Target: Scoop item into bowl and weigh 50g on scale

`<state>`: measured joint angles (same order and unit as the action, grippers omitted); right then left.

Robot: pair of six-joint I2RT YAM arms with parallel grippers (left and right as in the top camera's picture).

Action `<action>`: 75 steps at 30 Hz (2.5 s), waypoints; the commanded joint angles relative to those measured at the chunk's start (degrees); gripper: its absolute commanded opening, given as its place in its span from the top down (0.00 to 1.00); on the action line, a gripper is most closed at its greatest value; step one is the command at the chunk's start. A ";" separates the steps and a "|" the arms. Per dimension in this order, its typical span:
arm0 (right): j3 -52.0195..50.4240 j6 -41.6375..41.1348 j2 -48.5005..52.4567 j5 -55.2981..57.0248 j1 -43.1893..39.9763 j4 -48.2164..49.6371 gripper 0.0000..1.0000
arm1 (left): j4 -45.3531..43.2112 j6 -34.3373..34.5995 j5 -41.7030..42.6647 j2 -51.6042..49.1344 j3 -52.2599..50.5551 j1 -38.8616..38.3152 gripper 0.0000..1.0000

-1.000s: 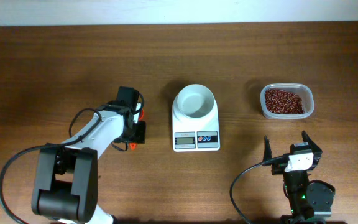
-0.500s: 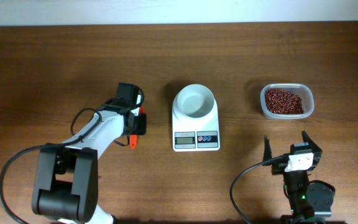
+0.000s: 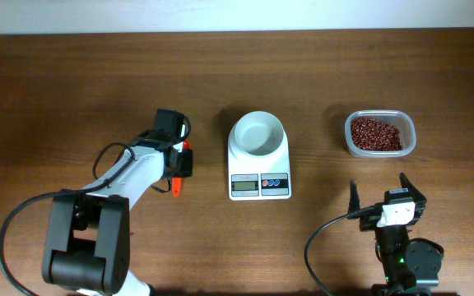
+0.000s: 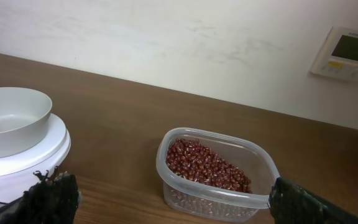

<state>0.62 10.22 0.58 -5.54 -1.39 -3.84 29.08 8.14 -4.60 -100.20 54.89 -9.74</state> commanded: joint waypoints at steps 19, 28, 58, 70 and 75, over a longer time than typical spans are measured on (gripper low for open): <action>-0.31 -0.81 -0.39 0.20 0.22 -0.28 0.01 | 12.35 23.15 40.48 12.48 9.57 10.93 1.00; -0.31 -6.67 -0.39 -10.91 0.26 1.40 0.01 | 13.46 23.43 60.50 12.48 9.55 10.93 1.00; 72.65 -35.01 72.00 -21.57 25.64 -42.58 0.32 | 4.55 75.25 60.13 12.48 9.55 0.87 1.00; 72.65 -45.27 84.37 -11.04 38.82 -30.32 0.48 | 4.24 79.93 58.75 12.48 9.55 -0.76 1.00; 72.63 -48.89 84.46 -6.16 39.36 -29.75 0.75 | 3.89 79.91 59.43 12.48 9.55 -0.76 1.00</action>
<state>72.55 -36.56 84.93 -14.15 37.58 -33.76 33.12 87.48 54.57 -88.49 63.77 -10.39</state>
